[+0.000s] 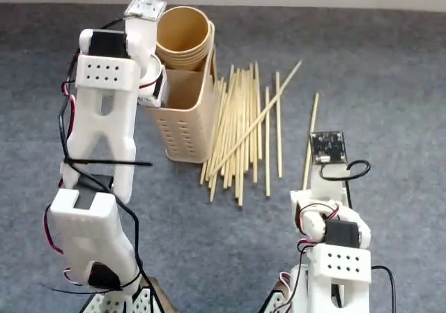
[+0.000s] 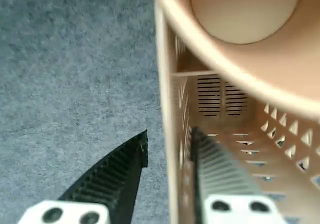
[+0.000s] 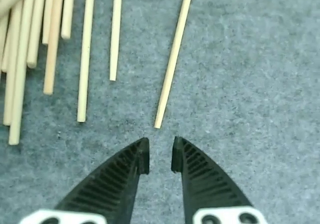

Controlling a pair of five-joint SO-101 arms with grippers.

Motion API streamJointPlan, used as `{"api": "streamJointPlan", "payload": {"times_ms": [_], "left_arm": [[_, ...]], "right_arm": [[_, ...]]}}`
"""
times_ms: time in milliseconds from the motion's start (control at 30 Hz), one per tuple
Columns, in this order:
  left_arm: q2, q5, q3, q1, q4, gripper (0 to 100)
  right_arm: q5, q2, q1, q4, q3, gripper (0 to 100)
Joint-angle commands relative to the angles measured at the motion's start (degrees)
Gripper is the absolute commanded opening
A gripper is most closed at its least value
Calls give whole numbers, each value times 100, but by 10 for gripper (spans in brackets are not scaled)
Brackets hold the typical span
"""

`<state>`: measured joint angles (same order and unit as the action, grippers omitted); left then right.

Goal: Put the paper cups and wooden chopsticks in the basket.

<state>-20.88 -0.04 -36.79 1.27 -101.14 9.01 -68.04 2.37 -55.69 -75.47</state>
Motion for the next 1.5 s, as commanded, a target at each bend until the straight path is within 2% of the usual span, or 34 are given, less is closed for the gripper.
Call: {"api": "streamJointPlan", "payload": {"times_ms": [0,67,333,567,733,867,1033,1100,1267,1367,1467], "left_arm": [[-66,-246,-215,48,-9,46],[-40,-484,-233,48,-35,1],[444,-519,-330,453,-53,3],[549,-510,171,681,-53,4],[523,-475,690,532,-53,9],[541,211,1209,347,-53,78],[514,1152,1385,-92,-44,84],[549,1248,1376,-277,-35,85],[558,1231,725,-277,-44,85],[558,967,31,-180,-44,89],[558,826,-497,-84,-53,153]], "right_arm": [[-44,-154,31,75,13,95],[-44,-154,31,75,13,95],[-44,-154,22,84,13,95],[-53,-145,22,84,13,95],[-53,-145,22,84,13,95],[-53,-145,22,84,13,95],[-53,-145,22,84,13,95],[-53,-145,22,84,13,95],[-53,-145,22,84,13,95],[-53,-145,22,84,13,95],[-53,-145,22,84,13,95]]}}
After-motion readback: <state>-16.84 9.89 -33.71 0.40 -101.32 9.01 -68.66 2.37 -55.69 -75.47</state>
